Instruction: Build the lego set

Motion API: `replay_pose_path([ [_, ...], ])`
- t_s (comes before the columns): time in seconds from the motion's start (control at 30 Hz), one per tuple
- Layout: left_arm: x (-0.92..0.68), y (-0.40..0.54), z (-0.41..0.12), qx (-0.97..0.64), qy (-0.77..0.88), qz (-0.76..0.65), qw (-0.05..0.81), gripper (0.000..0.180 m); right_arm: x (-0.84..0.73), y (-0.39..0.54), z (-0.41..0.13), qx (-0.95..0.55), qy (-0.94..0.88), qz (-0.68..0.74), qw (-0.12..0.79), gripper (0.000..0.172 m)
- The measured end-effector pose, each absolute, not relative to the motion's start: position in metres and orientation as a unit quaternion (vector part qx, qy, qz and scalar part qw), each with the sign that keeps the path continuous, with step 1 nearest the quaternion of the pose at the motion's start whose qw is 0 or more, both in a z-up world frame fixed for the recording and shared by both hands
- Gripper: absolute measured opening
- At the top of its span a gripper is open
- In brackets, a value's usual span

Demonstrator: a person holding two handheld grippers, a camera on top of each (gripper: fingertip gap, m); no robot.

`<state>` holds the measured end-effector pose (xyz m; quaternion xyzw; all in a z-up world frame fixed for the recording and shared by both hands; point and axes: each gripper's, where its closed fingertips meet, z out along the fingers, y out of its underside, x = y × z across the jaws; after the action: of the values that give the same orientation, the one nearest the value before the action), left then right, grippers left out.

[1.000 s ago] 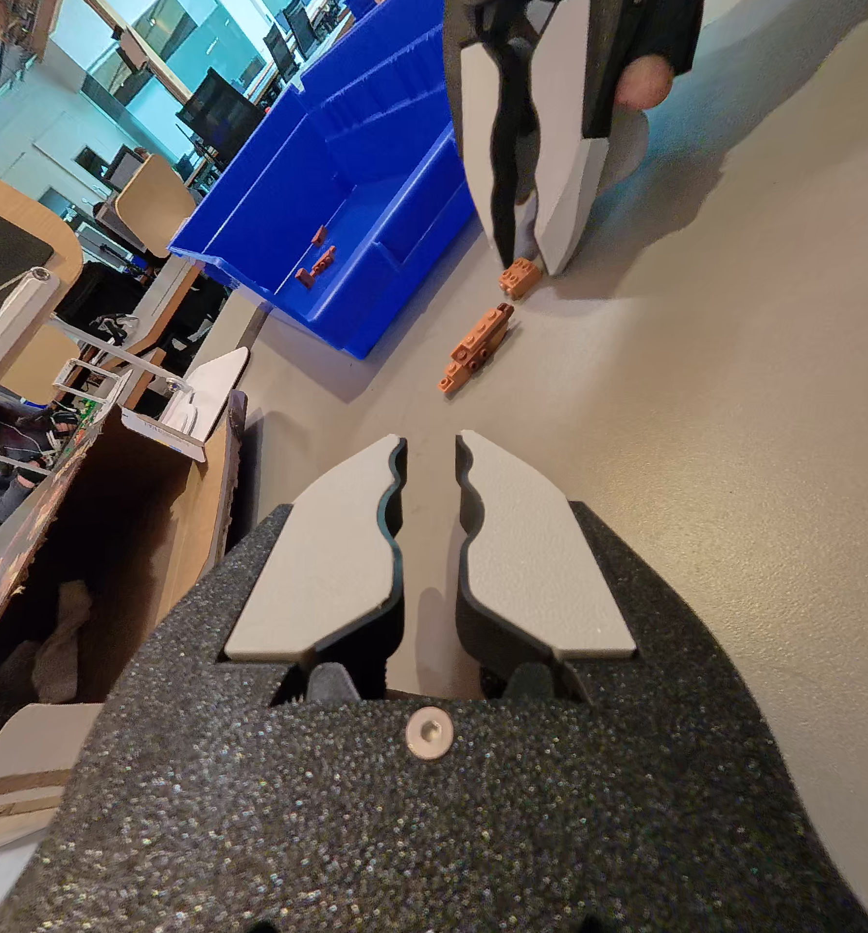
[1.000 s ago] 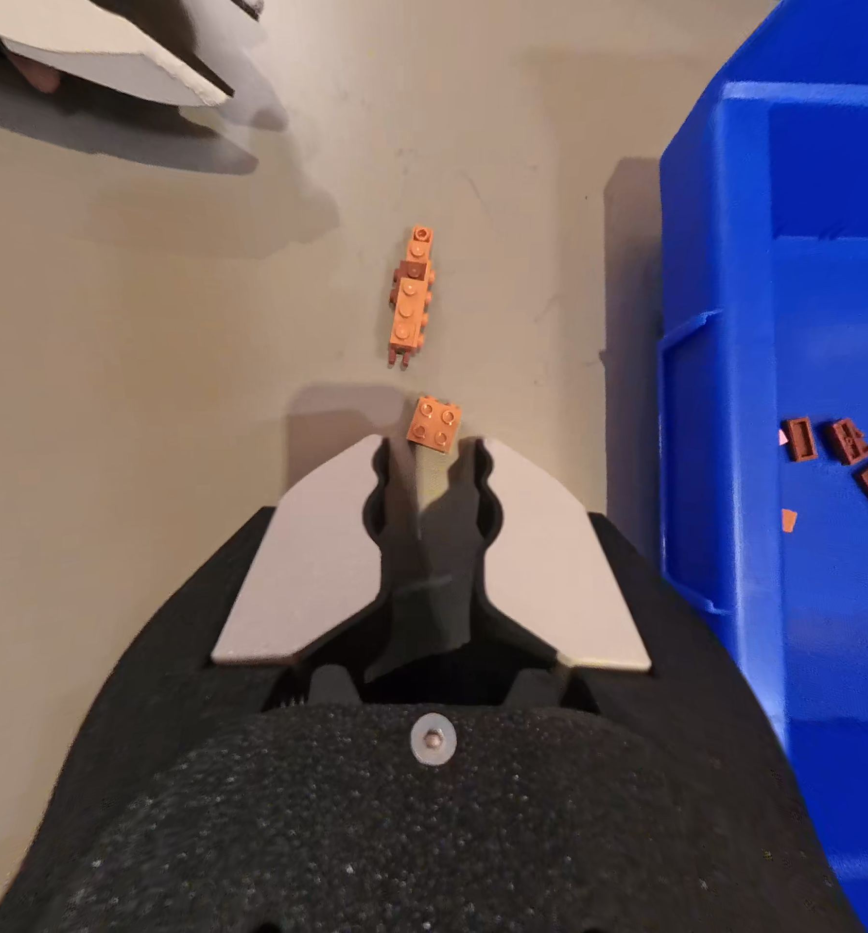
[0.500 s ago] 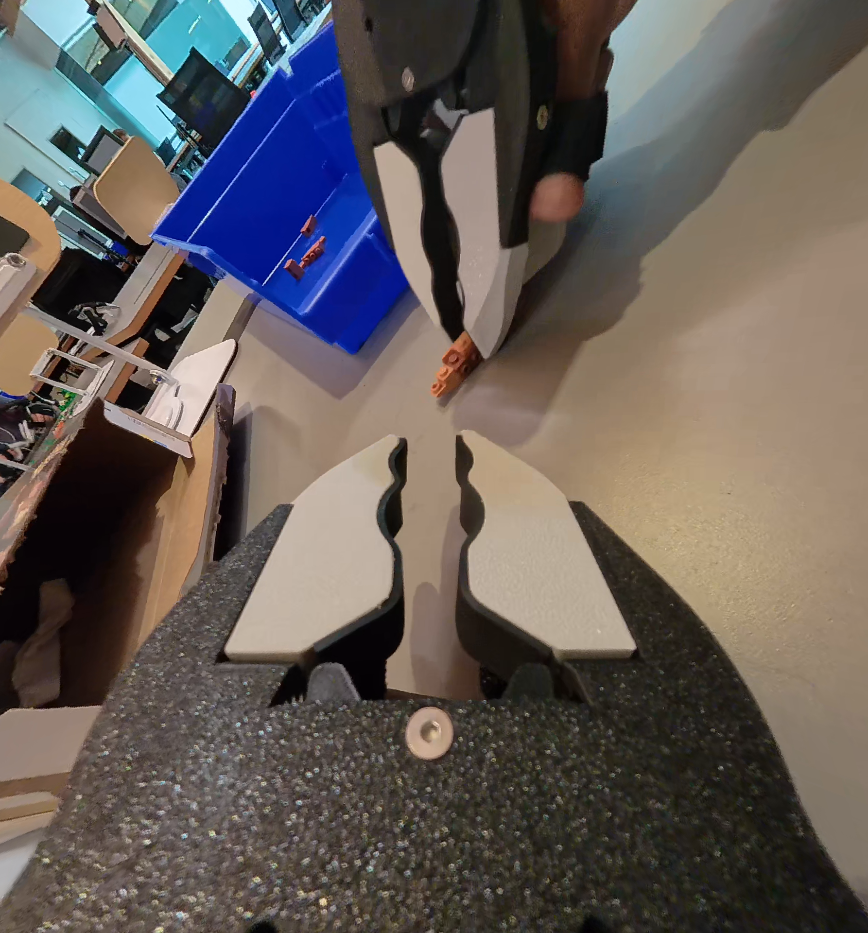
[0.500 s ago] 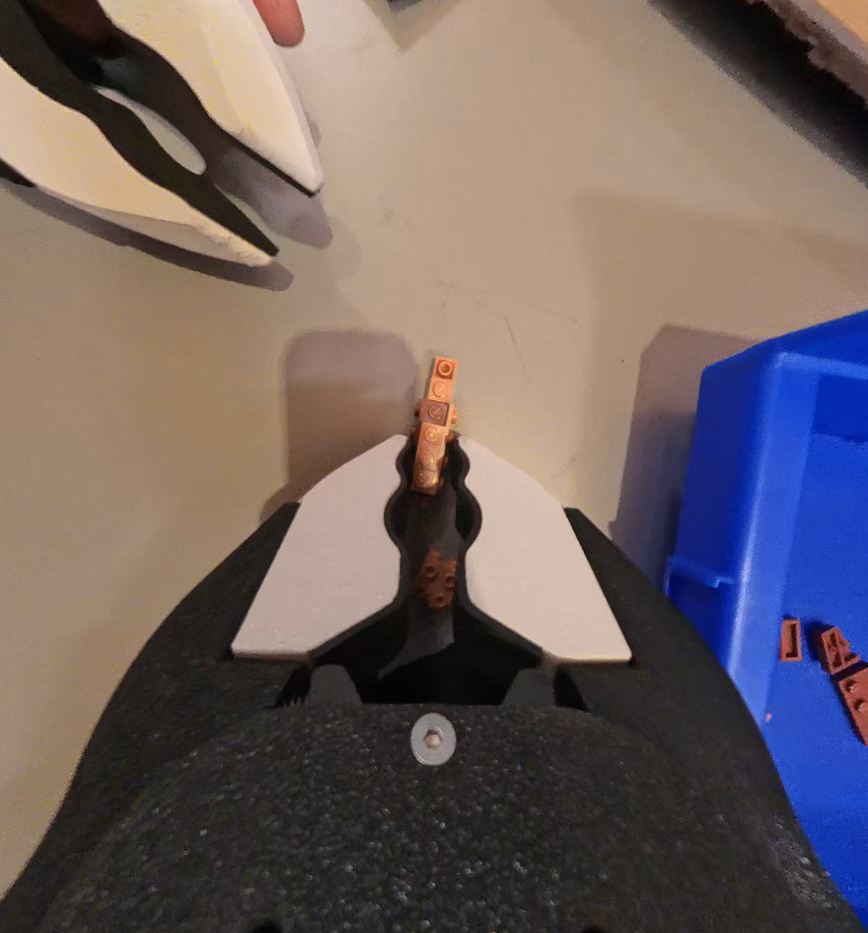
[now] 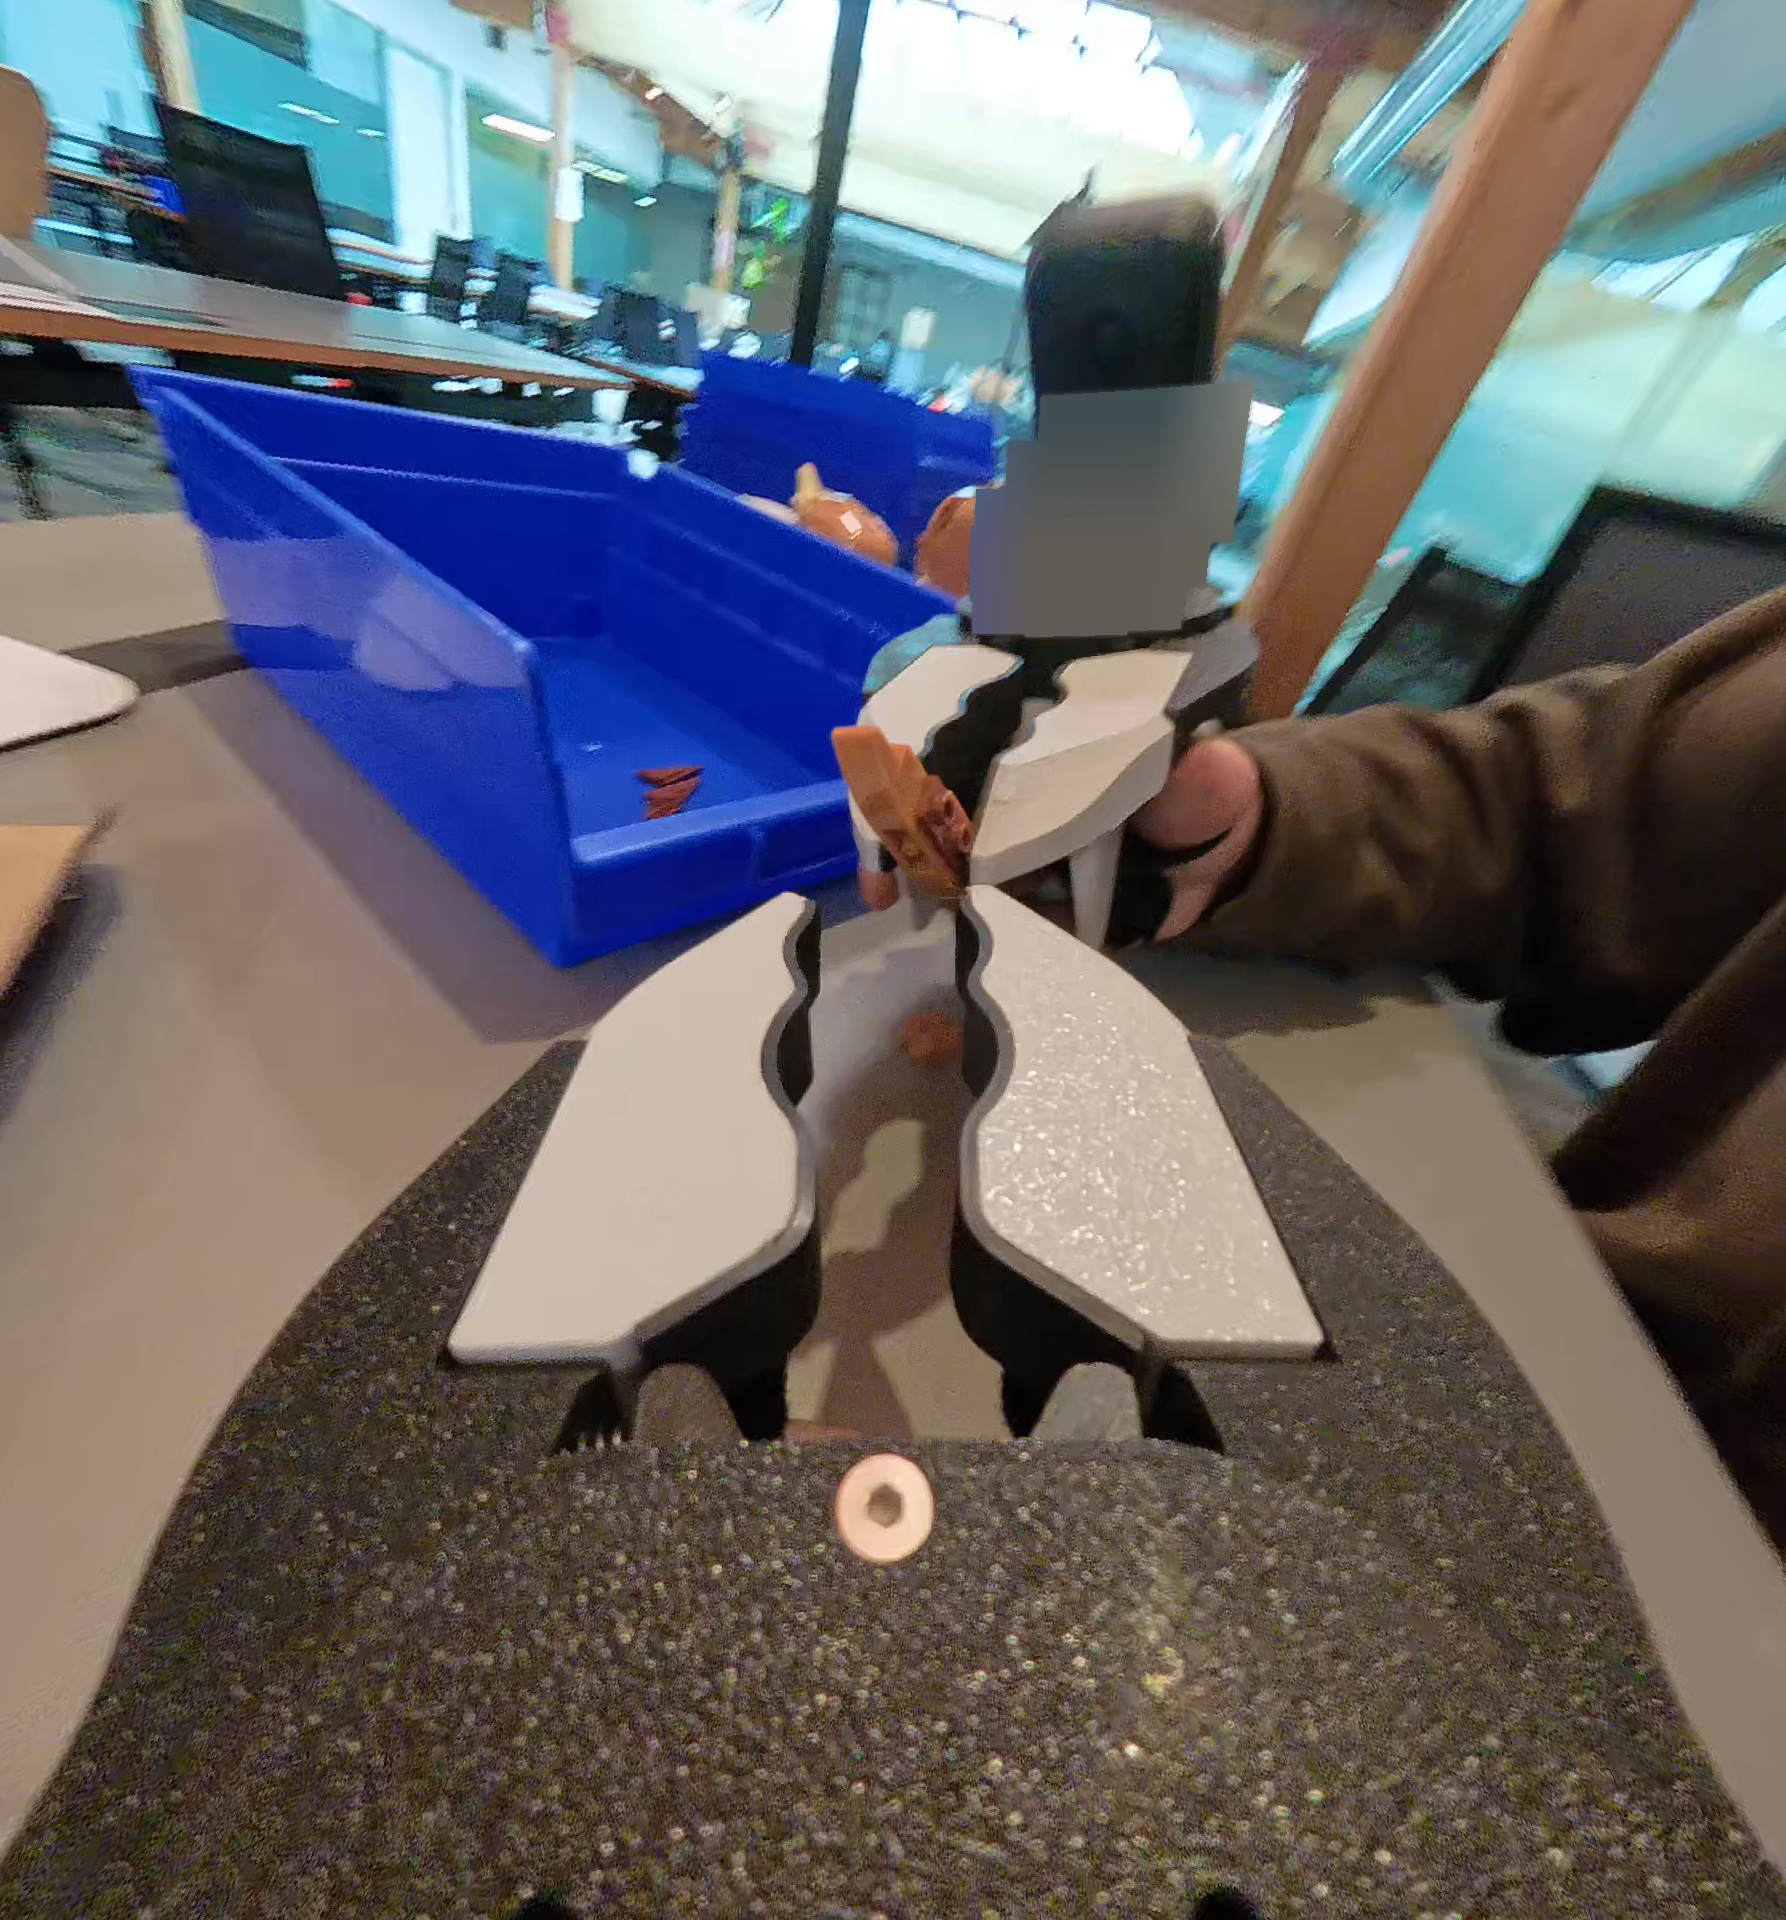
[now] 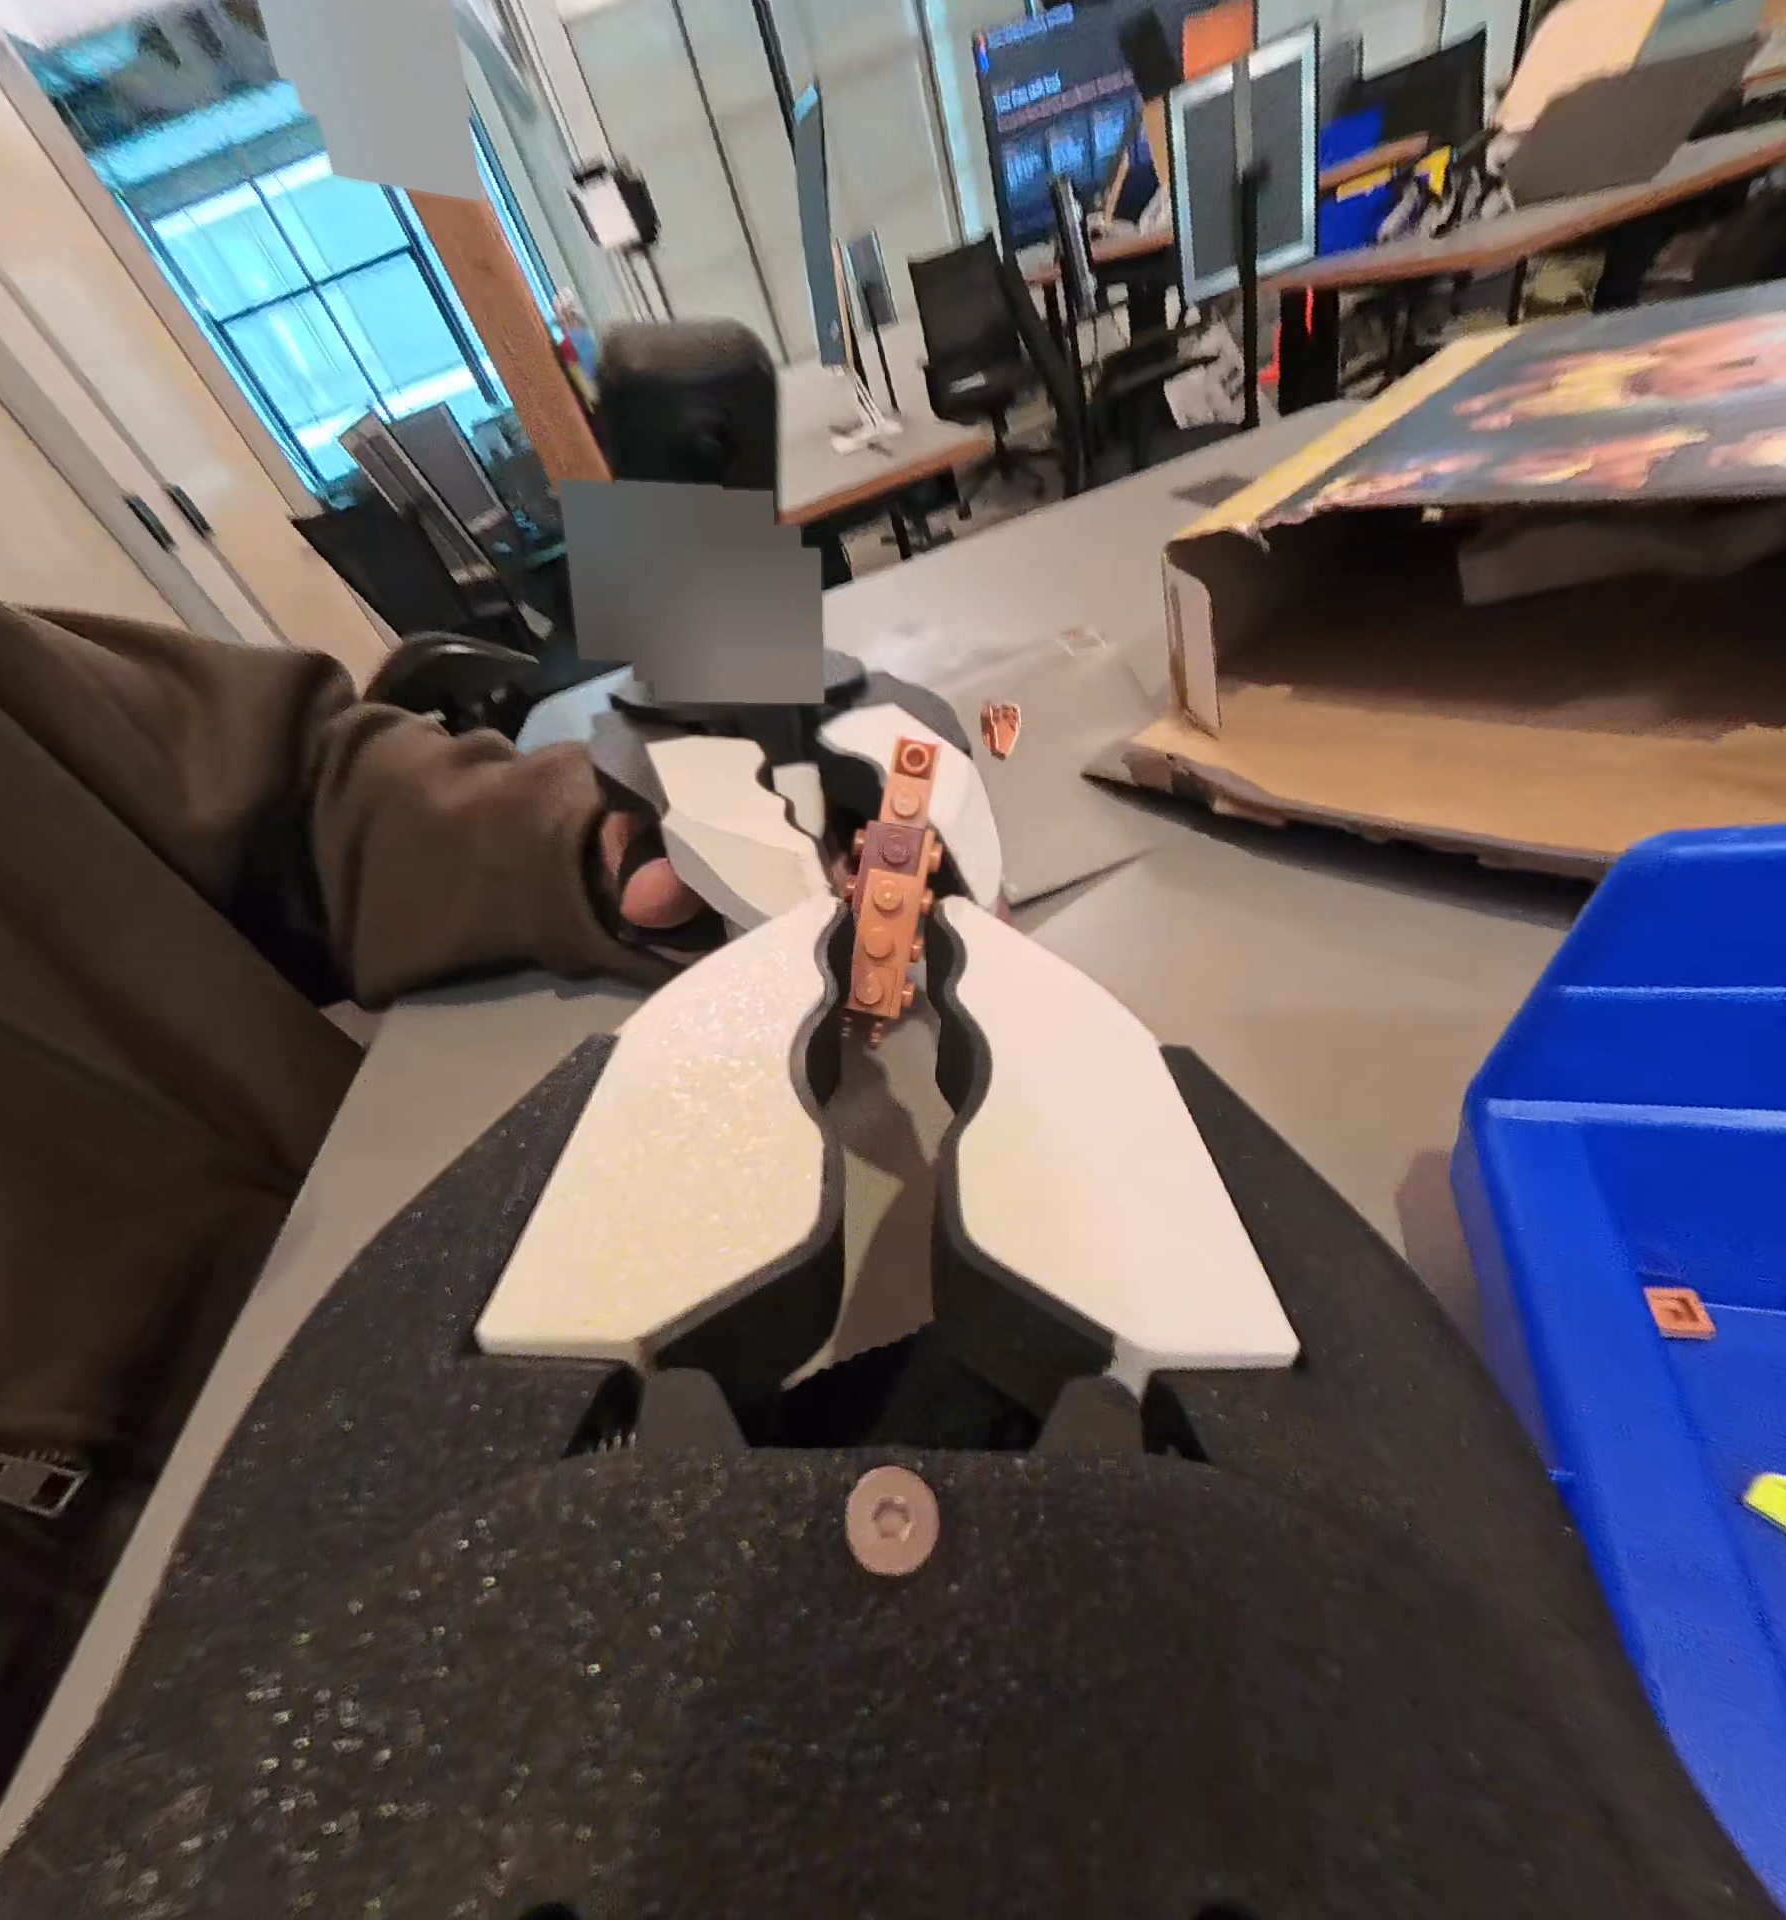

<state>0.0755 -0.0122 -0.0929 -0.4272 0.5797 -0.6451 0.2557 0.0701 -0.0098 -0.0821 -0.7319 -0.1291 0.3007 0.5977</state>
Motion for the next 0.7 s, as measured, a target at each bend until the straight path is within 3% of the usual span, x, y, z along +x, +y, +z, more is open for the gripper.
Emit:
replay_pose_path([
  [0.2, 0.066, -0.030, -0.072, -0.381, 0.523, -0.734, 0.206, 0.026, 0.065, -0.021, -0.076, -0.707, -0.149, 0.322, 0.612, 0.013],
  [0.7, 0.048, -0.033, -0.063, -0.362, 0.495, -0.762, 0.209, 0.012, 0.039, -0.027, -0.072, -0.678, -0.183, 0.328, 0.632, 0.013],
])
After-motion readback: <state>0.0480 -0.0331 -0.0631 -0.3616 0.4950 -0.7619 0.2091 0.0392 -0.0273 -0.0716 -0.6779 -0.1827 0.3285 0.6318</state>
